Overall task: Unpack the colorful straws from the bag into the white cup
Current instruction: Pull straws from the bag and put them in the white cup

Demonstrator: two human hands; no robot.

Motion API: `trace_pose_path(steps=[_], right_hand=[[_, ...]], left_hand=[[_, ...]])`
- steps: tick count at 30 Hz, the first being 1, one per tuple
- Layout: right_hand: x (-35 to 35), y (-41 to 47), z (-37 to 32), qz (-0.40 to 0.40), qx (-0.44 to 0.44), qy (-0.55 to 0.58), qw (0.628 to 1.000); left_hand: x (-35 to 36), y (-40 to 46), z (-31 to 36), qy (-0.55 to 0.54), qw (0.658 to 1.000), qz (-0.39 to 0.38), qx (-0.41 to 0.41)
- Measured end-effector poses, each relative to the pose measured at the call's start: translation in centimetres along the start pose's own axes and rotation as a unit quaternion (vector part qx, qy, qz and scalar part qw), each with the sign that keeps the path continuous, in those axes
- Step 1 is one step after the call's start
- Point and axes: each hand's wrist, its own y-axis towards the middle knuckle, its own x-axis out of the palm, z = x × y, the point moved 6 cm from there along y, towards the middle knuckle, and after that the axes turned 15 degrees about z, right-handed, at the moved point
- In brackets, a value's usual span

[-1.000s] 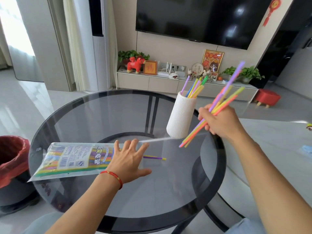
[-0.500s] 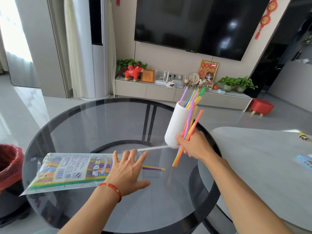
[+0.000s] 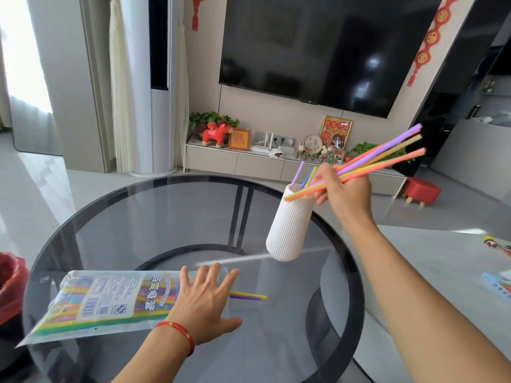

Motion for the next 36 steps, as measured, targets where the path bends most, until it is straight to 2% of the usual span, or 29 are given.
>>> trace_pose_path(steps=[3,6,10,15,21,25,27,29,31,34,36], right_hand=[[0.2,2.0,-1.7,0.050,-0.044,-0.017,0.998],[1.2,2.8,-2.2,0.036,-0.069,-0.077,0.994],[2.6,3.2,-1.3,-0.028,-0.044,-0.155,0.987],[2.7,4.1,-1.5,-0.001,-0.011,-0.150,0.989],[2.4,3.9,-2.8,0.043,-0.126,-0.158,0.978],[4.0,2.8,-1.9,-0.052,-0.219,-0.277,0.934],[4.6,2.3,-0.7,-0.122,-0.206,-0.360,0.902],[4.8,1.9,0.0,-0.178,-0.191,-0.394,0.881],[4.3,1.9,-0.5,-0.149,-0.203,-0.358,0.899],[1.5,1.6,-1.8,0.002,-0.189,-0.207,0.960],[-0.5,-0.1,-2.5,0.067,-0.210,-0.116,0.968]], left_hand=[[0.0,0.0,0.0,0.000,1.000,-0.005,-0.001],[-0.1,0.0,0.0,-0.007,1.000,-0.009,-0.004],[-0.1,0.0,0.1,-0.011,1.000,-0.018,-0.005],[-0.1,-0.1,0.0,-0.012,1.000,-0.024,-0.006],[-0.1,-0.1,0.0,-0.014,1.000,-0.025,-0.006],[-0.2,-0.1,0.0,-0.015,1.000,-0.021,-0.006],[-0.3,-0.1,0.1,-0.015,1.000,-0.020,-0.006],[-0.3,-0.1,0.1,-0.015,1.000,-0.016,-0.005],[-0.4,0.0,0.2,-0.016,1.000,-0.010,-0.003],[-0.8,0.1,0.1,-0.019,1.000,0.005,-0.002],[-1.2,0.3,0.0,-0.026,0.999,0.023,0.000]])
